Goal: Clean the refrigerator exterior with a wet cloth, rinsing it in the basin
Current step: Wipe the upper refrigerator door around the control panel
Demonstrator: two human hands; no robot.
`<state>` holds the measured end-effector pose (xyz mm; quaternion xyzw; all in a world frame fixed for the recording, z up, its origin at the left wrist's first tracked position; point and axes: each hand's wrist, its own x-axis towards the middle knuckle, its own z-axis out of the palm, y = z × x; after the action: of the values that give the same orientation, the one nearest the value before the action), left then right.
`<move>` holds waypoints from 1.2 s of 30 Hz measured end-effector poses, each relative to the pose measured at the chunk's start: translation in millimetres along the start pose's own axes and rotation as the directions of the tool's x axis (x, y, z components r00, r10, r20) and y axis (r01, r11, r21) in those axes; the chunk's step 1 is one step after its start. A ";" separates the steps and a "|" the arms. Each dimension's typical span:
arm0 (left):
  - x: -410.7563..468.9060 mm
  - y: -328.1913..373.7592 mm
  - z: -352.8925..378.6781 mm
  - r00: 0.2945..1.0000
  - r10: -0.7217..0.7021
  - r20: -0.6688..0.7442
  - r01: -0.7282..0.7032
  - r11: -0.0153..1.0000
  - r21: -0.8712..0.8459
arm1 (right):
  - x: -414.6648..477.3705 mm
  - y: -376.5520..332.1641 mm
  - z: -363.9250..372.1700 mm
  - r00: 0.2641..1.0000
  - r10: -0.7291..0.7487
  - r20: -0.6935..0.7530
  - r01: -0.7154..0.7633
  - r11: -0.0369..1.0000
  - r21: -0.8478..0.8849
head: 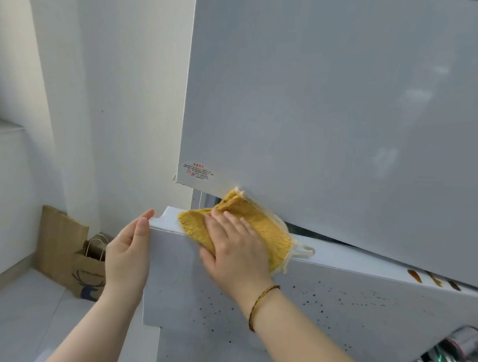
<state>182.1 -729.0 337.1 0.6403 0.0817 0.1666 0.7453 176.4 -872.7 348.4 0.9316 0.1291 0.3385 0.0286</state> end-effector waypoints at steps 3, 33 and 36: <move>-24.7 -2.2 2.9 0.983 0.182 -0.036 -0.171 0.966 0.193 | -30.5 28.2 -19.4 0.997 0.055 0.052 -0.054 0.998 -0.029; -95.3 -15.3 31.3 0.684 0.644 0.341 -0.656 0.339 0.675 | -159.7 192.3 -91.6 0.695 0.695 -0.183 -0.656 0.718 0.232; -89.4 -14.5 32.6 0.679 0.640 0.360 -0.670 0.339 0.660 | -135.9 163.0 -80.6 0.765 0.616 -0.187 -0.588 0.787 0.188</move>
<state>111.9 -792.6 320.1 0.8670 -0.1342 0.3895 0.2804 60.8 -1068.0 348.6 0.8760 -0.1547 0.4307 -0.1524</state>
